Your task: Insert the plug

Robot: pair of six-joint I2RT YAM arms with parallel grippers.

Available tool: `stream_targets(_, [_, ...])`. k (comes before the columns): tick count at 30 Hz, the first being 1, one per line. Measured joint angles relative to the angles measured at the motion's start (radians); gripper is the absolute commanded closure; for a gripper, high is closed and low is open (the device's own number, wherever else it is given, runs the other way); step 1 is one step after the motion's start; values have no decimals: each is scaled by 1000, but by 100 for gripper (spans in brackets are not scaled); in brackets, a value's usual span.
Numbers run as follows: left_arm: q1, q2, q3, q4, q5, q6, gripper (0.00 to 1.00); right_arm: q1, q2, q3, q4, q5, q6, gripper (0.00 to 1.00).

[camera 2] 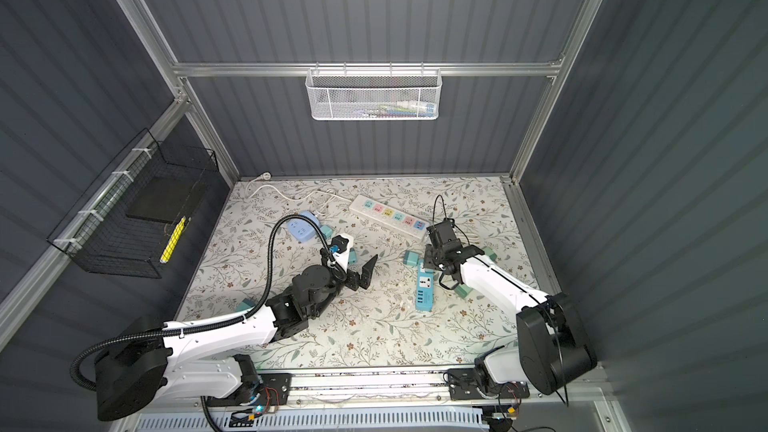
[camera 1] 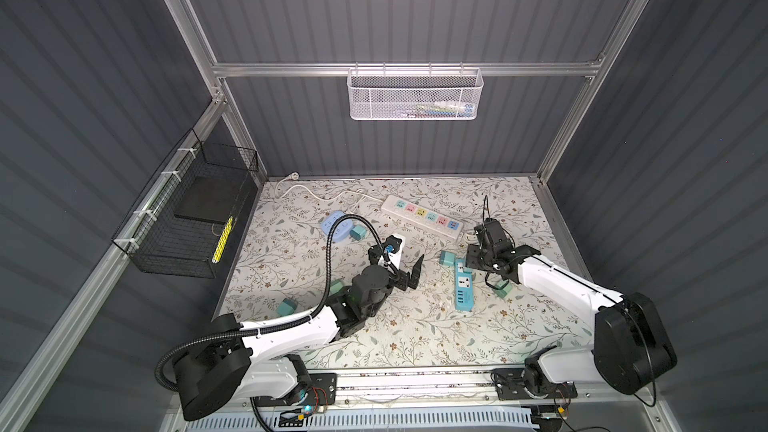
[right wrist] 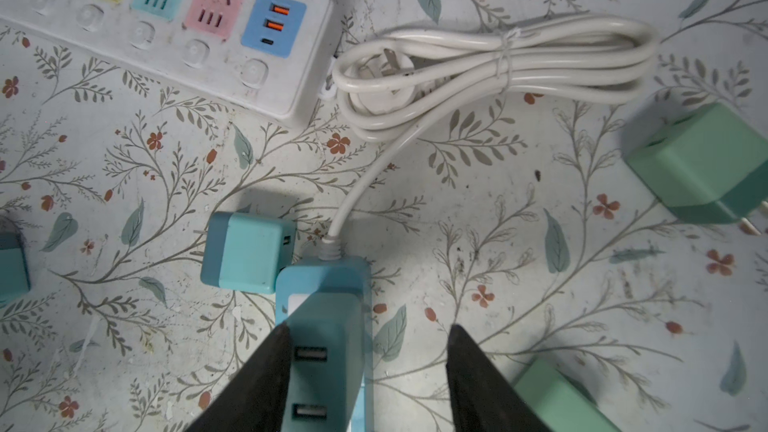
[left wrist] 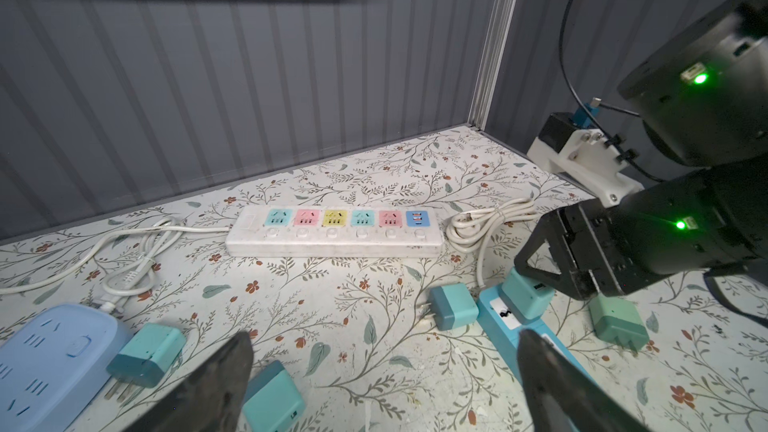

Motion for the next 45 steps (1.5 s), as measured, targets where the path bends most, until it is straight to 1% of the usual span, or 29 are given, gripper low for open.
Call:
stream_targets(5, [0,0,11,-36,-19,-15,0,-1,-47,3,-49,-19,-9,34])
stream_targets(9, [2,14,48,-94,-64,-57,0,-14,-105,15,-76,-30,-8,36])
stream_targets(11, [10,27,81,-150,-95,-95,0,-23,-119,25,-97,-41,-7,38])
stream_targets(15, [67,56,166,-303,-114,-192,0,-3,-105,58,-124,-71,-18,37])
stream_targets(19, [158,60,193,-409,-87,-281,0,47,5,165,-140,-125,-47,32])
stream_targets(22, [205,60,193,-484,-62,-330,0,62,112,240,-115,-164,-62,31])
stream_targets(29, [213,30,193,-596,-24,-367,0,63,404,432,-113,-177,-69,32])
stream_targets(32, [214,1,193,-610,-20,-369,0,63,489,465,-110,-183,-69,30])
stream_targets(37, [214,-8,193,-623,-2,-369,0,63,537,466,-103,-230,-70,28])
stream_targets(45, [214,-7,193,-626,11,-365,0,92,520,404,-48,-347,-72,27])
